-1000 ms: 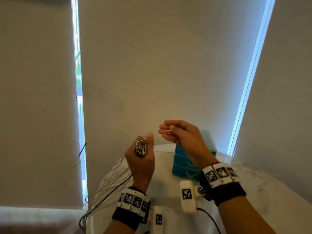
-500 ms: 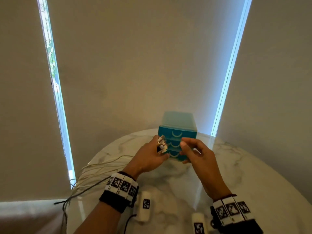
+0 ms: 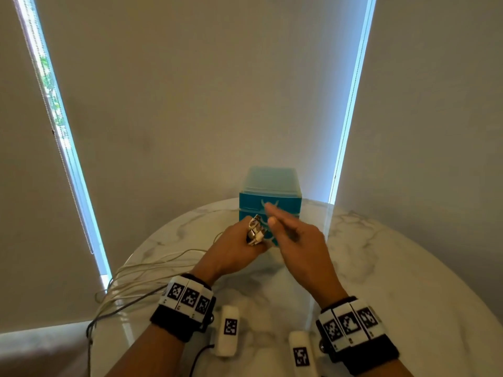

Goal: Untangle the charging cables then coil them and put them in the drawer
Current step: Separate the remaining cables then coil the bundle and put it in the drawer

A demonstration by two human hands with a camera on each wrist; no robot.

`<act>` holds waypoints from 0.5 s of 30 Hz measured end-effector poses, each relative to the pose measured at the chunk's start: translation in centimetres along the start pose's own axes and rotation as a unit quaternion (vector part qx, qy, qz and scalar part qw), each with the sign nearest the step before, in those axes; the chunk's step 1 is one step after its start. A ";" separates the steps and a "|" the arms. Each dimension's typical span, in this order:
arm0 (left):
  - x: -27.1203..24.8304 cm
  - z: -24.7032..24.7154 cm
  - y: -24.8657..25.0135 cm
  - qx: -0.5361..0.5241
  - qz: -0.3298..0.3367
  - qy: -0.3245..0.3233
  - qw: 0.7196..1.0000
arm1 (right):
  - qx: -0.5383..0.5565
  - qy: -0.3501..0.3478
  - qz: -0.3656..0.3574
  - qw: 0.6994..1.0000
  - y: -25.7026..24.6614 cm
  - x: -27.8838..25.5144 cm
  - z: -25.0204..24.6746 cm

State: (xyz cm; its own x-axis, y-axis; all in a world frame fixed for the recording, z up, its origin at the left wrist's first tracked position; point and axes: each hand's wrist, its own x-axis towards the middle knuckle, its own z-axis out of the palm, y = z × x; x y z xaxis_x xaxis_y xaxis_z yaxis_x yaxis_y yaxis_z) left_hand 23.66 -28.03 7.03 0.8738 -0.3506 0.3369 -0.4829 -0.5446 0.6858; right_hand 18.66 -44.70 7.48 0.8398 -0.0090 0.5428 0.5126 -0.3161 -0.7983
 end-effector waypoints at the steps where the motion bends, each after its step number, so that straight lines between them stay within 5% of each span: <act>1: -0.1 -0.1 0.2 -0.007 0.004 0.002 1.000 | -0.014 -0.037 -0.003 0.999 0.0 -0.2 0.4; 15: -0.3 -0.2 0.1 -0.048 0.016 0.035 0.998 | -0.049 -0.059 -0.008 0.997 -1.3 -0.7 -0.1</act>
State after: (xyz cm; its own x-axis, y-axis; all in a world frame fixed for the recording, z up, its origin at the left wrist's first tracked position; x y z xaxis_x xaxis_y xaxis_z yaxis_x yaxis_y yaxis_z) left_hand 23.36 -27.86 7.11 0.8619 -0.3097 0.4015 -0.5052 -0.4576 0.7317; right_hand 17.35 -44.39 8.18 0.8502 0.1065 0.5156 0.5105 -0.4059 -0.7580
